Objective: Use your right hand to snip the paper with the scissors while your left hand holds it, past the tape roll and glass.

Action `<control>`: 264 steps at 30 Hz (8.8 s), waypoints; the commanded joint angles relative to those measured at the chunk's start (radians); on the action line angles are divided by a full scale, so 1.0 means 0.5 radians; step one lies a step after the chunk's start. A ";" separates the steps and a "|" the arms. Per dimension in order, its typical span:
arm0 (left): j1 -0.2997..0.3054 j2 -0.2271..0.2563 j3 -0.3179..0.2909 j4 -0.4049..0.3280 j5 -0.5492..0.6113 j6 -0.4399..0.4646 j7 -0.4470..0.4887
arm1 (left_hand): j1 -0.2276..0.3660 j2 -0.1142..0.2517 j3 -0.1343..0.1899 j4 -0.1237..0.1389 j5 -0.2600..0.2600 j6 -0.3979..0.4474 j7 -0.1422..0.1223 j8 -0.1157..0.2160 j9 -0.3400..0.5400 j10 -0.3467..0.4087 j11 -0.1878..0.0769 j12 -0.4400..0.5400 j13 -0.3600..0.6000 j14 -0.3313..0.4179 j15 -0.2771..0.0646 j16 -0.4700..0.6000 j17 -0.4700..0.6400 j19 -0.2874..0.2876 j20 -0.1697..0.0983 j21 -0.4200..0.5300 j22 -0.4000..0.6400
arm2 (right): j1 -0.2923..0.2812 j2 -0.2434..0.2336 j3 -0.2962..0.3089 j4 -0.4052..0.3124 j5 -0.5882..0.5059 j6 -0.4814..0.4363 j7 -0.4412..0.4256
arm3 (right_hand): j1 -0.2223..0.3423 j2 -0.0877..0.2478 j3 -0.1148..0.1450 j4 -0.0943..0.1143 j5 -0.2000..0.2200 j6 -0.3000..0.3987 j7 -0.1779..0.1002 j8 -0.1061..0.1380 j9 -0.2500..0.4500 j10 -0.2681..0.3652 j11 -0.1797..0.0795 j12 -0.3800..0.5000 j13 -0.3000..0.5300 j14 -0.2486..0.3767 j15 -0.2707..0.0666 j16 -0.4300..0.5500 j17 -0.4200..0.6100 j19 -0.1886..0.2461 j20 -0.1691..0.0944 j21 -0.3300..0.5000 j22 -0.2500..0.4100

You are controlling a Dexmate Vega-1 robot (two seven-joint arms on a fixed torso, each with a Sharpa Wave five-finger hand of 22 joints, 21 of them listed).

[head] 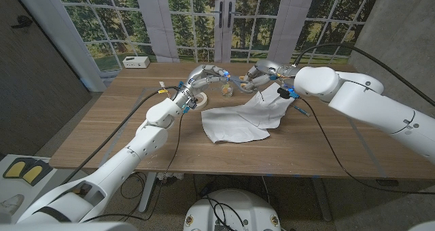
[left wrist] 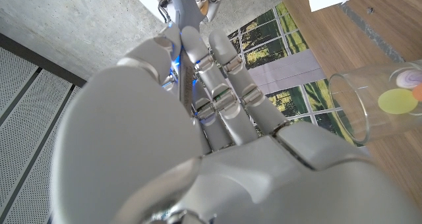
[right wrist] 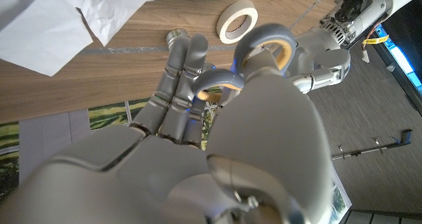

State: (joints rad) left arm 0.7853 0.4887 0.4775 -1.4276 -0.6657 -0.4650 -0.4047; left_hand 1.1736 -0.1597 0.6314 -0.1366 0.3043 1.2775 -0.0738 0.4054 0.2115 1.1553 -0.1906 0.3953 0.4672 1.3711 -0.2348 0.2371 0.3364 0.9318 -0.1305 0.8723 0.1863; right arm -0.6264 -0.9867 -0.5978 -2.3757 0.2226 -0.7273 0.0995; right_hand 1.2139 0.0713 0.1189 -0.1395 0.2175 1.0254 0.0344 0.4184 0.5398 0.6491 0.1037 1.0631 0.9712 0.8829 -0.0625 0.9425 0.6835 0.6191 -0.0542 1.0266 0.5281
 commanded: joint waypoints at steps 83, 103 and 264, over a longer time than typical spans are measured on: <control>0.132 -0.010 -0.095 0.018 -0.147 -0.108 -0.038 | -0.747 0.048 -1.308 0.063 0.126 -1.423 -0.291 -0.462 -0.032 -1.039 -0.041 -0.394 -0.510 -1.401 0.031 -0.085 -0.283 -0.615 0.117 -1.098 0.039 | -0.389 0.083 0.532 0.581 1.425 0.554 0.222 | 0.055 0.221 -0.075 0.115 0.056 -0.171 -0.069 -0.161 0.091 0.300 -0.506 -0.096 -0.073 0.001 -0.330 0.020 -0.260 -0.332 -0.205 0.370 -0.216; 0.102 -0.024 -0.081 0.028 -0.137 -0.092 -0.039 | -0.741 0.065 -1.314 0.066 0.131 -1.404 -0.293 -0.438 -0.030 -1.040 -0.041 -0.389 -0.509 -1.397 0.030 -0.081 -0.283 -0.617 0.121 -1.100 0.040 | -0.567 0.276 0.627 0.784 1.972 0.693 0.318 | 0.052 0.217 -0.071 0.116 0.050 -0.158 -0.063 -0.191 0.095 0.318 -0.503 -0.090 -0.088 -0.002 -0.330 0.054 -0.288 -0.348 -0.204 0.458 -0.260; 0.176 0.036 -0.073 -0.066 -0.142 0.028 0.022 | -0.713 0.196 -1.381 0.104 0.176 -1.085 -0.292 -0.360 -0.038 -0.887 -0.044 -0.333 -0.510 -1.260 0.030 -0.044 -0.282 -0.610 0.118 -1.105 0.042 | -0.779 0.903 0.595 1.126 2.270 1.199 0.771 | -0.339 0.040 -0.461 0.120 0.256 -0.365 -0.289 -0.383 -0.342 -0.783 -0.199 -0.835 -1.026 -1.180 -0.141 -0.465 -0.832 -0.728 0.054 0.331 -0.698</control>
State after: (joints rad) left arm 0.8643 0.5012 0.4437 -1.4561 -0.7360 -0.4544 -0.3967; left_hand 0.8175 -0.0743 -0.0545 -0.0854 0.3858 0.7236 -0.2197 0.2189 0.1907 0.7029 -0.2143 0.2188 0.2091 0.7295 -0.0734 0.2091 0.1929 0.6248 -0.0592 0.3212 0.2045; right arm -1.0177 -0.5356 -0.2942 -1.8198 1.3740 -0.1380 0.4731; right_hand 1.0475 0.0976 -0.1044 -0.0784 0.3385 0.8337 -0.1118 0.2230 0.3678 0.2715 -0.0027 0.6585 0.4695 0.3046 -0.0431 0.7169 0.2695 0.2552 -0.0302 1.1965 0.1747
